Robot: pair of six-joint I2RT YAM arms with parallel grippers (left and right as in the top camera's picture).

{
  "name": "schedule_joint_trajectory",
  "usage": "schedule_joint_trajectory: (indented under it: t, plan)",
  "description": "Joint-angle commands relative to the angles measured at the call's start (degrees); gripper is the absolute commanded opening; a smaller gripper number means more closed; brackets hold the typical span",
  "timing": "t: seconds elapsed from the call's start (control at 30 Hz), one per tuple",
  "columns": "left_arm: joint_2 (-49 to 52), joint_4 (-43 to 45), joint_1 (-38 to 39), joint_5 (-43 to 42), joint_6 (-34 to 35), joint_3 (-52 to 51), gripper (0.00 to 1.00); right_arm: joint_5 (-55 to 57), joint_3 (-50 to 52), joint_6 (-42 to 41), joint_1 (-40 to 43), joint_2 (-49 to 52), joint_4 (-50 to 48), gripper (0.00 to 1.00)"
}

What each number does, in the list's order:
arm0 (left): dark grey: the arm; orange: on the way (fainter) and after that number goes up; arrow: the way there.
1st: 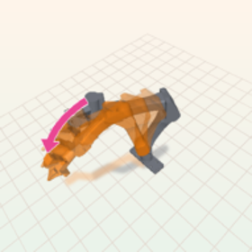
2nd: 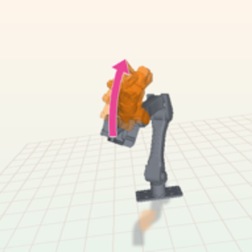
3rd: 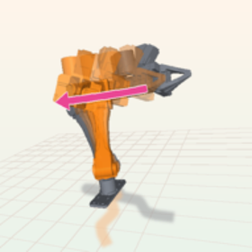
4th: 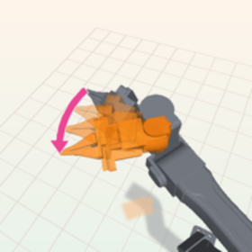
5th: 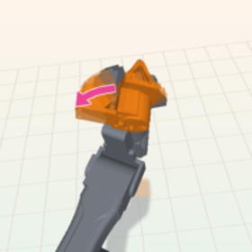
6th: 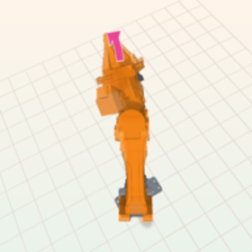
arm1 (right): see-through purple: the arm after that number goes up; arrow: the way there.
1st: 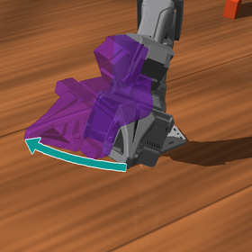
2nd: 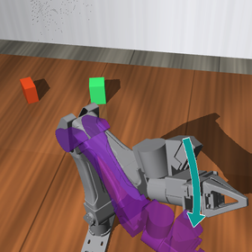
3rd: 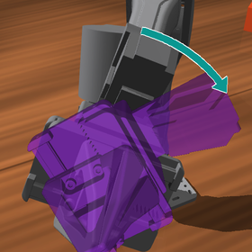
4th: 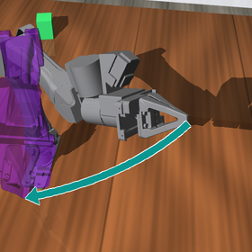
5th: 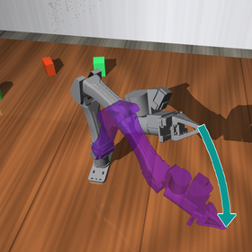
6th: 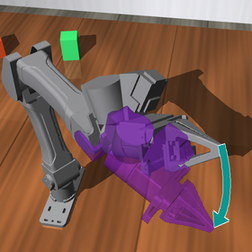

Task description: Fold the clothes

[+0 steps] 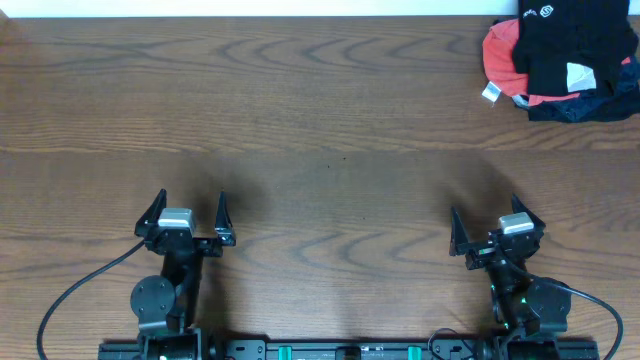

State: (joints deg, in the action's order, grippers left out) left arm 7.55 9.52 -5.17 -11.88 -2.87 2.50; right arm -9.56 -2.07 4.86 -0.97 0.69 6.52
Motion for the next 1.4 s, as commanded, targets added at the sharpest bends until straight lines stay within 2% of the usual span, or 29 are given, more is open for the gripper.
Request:
schedule_joint_trajectory:
  t: [0.0,0.2,0.4,1.37]
  plan:
    - [-1.9,0.46,0.11,-0.61,-0.52,-1.22,0.98,0.13,0.35,0.55,-0.07,-0.42,-0.09,0.99]
    - [-5.31,-3.23,0.17,-1.22,-0.46,-2.27,0.98,0.11,0.35,0.55,-0.07,-0.42,-0.09,0.99]
    - [-7.45,-12.7,0.72,-1.14,-0.07,-2.27,0.98,0.11,0.35,0.55,-0.07,-0.42,-0.09,0.99]
    - [-7.26,-12.48,1.44,-1.18,0.55,-2.27,0.98,0.13,0.35,0.55,-0.07,-0.42,-0.09,0.99]
